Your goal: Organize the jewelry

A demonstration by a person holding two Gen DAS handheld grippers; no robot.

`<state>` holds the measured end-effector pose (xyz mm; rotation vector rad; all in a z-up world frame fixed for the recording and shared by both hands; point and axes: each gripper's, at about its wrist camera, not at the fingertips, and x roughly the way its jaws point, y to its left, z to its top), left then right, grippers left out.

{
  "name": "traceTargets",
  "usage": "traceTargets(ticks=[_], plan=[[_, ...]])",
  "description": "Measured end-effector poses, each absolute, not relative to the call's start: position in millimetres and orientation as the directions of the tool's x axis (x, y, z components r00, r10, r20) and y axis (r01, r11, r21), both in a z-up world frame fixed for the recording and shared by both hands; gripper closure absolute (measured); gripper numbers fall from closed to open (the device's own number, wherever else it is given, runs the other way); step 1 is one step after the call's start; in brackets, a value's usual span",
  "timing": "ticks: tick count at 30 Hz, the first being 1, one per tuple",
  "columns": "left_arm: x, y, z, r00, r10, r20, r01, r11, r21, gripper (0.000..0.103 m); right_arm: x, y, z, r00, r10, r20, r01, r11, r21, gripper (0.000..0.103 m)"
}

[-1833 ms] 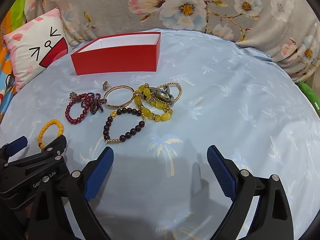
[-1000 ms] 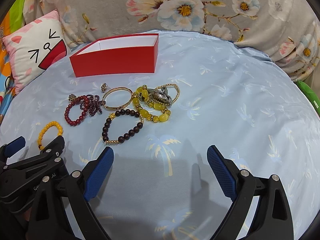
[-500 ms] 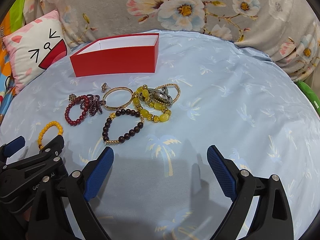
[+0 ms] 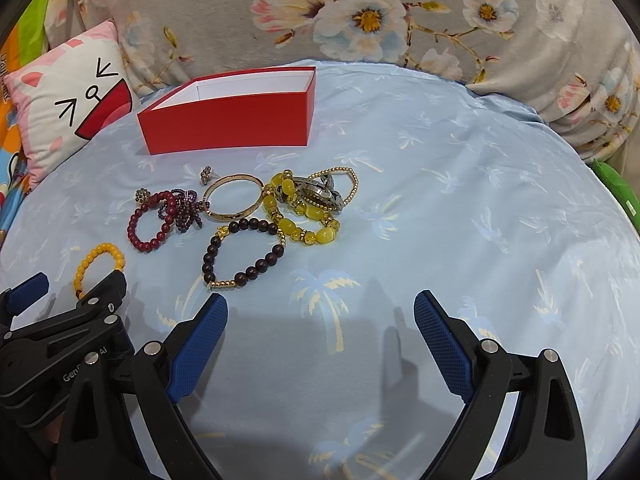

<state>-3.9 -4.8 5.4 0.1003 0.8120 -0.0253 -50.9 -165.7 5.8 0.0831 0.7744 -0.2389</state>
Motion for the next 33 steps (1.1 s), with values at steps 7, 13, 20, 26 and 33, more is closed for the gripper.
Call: traceTargets(ticks=[7,13,20,26,33], plan=[[-6.2,-2.0,4.9,0.690,0.011,-0.724,0.061,0.995,0.074,0.010,-50.9,-166.2,5.5,0.690,-0.183,-0.701,0.244,0.970,-0.012,0.012],[-7.4,-0.6,6.0,0.695,0.007,-0.719,0.061,0.996,0.069,0.010,-50.8,-166.0,4.7,0.690,-0.185,-0.699,0.245,0.969,-0.014,0.012],[-7.6,-0.2,7.3,0.699,0.004,-0.715,0.063,0.996,0.067,0.010,-50.8,-165.9,5.2,0.693,-0.187,-0.696,0.247,0.969,-0.015,0.012],[-8.0,-0.3,8.5,0.701,0.006,-0.713,0.061,0.996,0.068,0.010,-50.9,-165.8,5.3,0.693,-0.188,-0.696,0.248,0.969,-0.016,0.012],[-8.7,-0.9,11.0,0.706,0.004,-0.709,0.062,0.996,0.068,0.010,-50.7,-165.9,5.3,0.694,-0.188,-0.695,0.248,0.969,-0.014,0.012]])
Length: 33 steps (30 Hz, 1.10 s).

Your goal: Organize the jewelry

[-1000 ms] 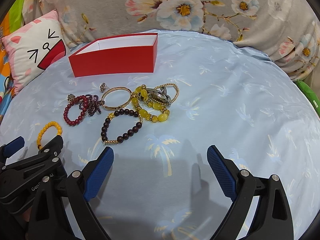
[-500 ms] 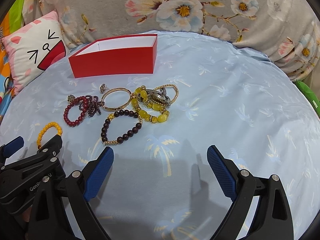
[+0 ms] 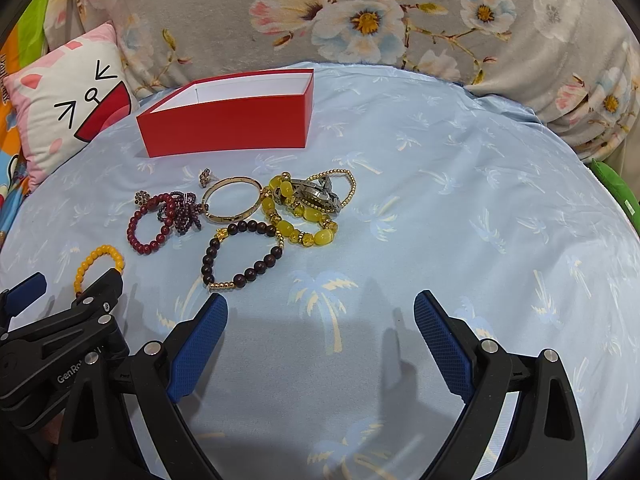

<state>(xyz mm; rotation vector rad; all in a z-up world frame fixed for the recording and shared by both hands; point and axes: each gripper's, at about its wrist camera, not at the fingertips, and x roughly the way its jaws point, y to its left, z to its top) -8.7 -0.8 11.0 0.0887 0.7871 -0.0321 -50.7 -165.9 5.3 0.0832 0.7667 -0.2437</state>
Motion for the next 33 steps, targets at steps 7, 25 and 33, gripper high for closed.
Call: traceTargets(ticks=[7,25,33], plan=[[-8.8,-1.3,11.3,0.708,0.006,-0.706,0.061,0.996,0.070,0.010,-50.8,-166.8,5.4,0.695,-0.188,-0.694,0.249,0.969,-0.014,0.012],[-14.5,52.7,9.6,0.683,-0.029,-0.729,0.043,0.999,0.001,0.009,-55.1,-170.9,4.8,0.681,-0.162,-0.714,0.231,0.973,0.000,0.013],[-1.0,52.9,8.6,0.666,-0.042,-0.745,0.055,0.998,-0.007,0.009,-51.4,-182.5,3.0,0.658,-0.157,-0.737,0.246,0.969,0.014,0.013]])
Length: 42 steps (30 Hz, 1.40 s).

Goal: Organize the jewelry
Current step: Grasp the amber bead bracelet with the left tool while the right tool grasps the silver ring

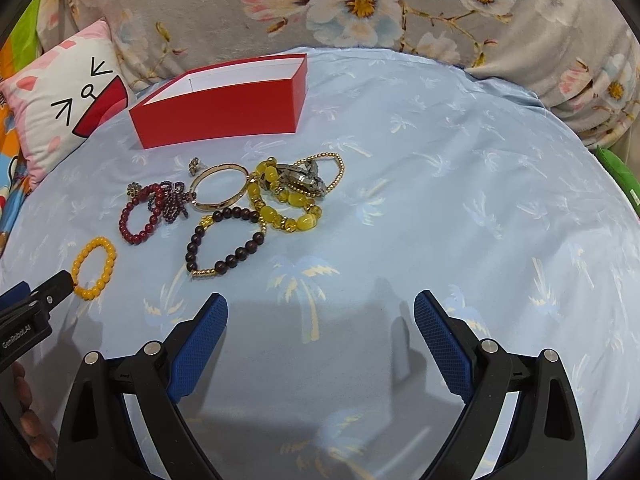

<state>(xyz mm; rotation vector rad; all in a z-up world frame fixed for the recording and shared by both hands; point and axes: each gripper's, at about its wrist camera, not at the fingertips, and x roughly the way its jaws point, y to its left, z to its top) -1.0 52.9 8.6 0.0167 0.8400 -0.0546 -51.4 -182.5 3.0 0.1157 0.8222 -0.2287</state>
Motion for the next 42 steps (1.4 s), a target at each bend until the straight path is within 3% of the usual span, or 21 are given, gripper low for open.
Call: traceTargets(ticks=[3,5,9,12,14,17,22,28,36,42], plan=[[8.8,46.9,6.7,0.661,-0.039,-0.749,0.059,0.998,0.001,0.011,-47.6,-187.6,5.8,0.656,-0.157,-0.738,0.253,0.967,0.019,0.013],[16.5,46.3,1.9,0.638,-0.054,-0.768,0.063,0.998,-0.018,0.023,-45.4,-190.7,7.9,0.659,-0.153,-0.737,0.253,0.967,0.025,0.013],[21.7,41.2,-3.5,0.636,-0.040,-0.771,0.075,0.997,0.010,0.033,-37.8,-195.6,11.2,0.658,-0.138,-0.740,0.250,0.967,0.041,0.013],[24.6,38.6,-2.1,0.642,-0.051,-0.765,0.089,0.996,0.009,0.046,-30.7,-199.8,12.9,0.658,-0.132,-0.742,0.252,0.966,0.051,0.013],[26.2,36.4,-0.9,0.648,-0.070,-0.759,0.112,0.994,0.005,0.070,-25.1,-204.0,14.5,0.657,-0.116,-0.745,0.253,0.965,0.072,0.013],[29.1,33.9,0.2,0.648,-0.094,-0.756,0.132,0.991,-0.011,0.093,-14.8,-208.8,18.4,0.662,-0.099,-0.743,0.251,0.963,0.095,0.018],[32.6,32.4,0.1,0.648,-0.117,-0.753,0.141,0.990,-0.032,0.094,6.9,-205.7,24.3,0.674,-0.096,-0.733,0.215,0.974,0.070,0.032],[33.0,29.2,-0.5,0.649,-0.100,-0.754,0.141,0.990,-0.010,0.094,32.0,-204.8,12.9,0.651,-0.077,-0.755,0.171,0.984,0.046,0.062],[32.8,28.5,-0.7,0.650,-0.095,-0.754,0.140,0.990,-0.004,0.094,45.7,-208.7,7.3,0.647,-0.051,-0.761,0.134,0.990,0.048,0.068],[32.6,28.1,-0.8,0.650,-0.091,-0.754,0.141,0.990,0.002,0.094,55.1,-205.6,6.7,0.651,-0.032,-0.759,0.105,0.993,0.049,0.082]])
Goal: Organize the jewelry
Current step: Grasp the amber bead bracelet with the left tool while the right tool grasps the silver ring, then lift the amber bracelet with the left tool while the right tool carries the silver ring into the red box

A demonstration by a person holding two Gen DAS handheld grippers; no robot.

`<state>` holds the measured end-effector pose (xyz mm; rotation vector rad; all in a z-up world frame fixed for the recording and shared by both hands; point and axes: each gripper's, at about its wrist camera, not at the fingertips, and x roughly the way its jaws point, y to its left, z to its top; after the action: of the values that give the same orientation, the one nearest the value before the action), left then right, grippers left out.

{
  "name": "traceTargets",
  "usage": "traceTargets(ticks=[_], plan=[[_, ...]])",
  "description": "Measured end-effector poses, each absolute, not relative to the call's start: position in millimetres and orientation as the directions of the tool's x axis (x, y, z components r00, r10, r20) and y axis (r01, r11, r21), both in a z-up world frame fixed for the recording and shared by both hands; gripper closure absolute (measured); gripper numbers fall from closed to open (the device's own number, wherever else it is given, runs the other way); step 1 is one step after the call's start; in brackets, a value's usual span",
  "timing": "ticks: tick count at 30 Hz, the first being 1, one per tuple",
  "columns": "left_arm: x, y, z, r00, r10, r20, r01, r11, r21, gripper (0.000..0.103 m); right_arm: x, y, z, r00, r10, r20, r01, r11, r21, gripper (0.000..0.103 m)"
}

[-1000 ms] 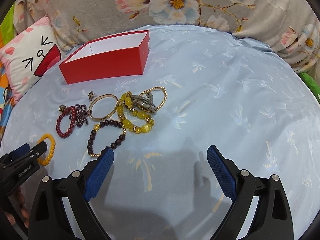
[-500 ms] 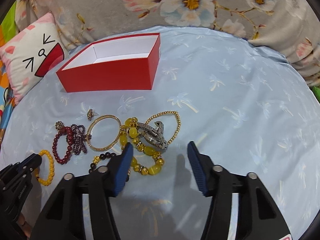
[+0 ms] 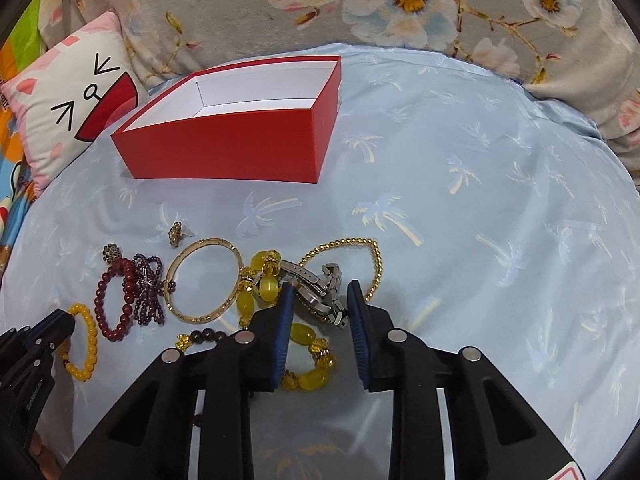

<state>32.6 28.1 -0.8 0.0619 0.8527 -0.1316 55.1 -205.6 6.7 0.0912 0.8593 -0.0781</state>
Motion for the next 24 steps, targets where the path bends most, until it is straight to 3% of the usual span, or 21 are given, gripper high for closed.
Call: traceTargets(ticks=[3,15,24], plan=[[32.8,28.6,-0.7,0.650,-0.093,-0.754,0.140,0.990,-0.001,0.094,56.3,-209.3,6.5,0.650,-0.010,-0.760,0.106,0.991,0.078,0.092],[33.3,30.6,2.1,0.638,-0.128,-0.759,0.149,0.988,-0.041,0.095,34.6,-225.6,38.4,0.691,0.055,-0.721,0.132,0.971,0.200,0.094],[30.6,30.6,38.7,0.652,-0.198,-0.732,0.186,0.977,-0.099,0.096,21.6,-230.4,75.9,0.730,0.073,-0.680,0.135,0.959,0.249,0.095]])
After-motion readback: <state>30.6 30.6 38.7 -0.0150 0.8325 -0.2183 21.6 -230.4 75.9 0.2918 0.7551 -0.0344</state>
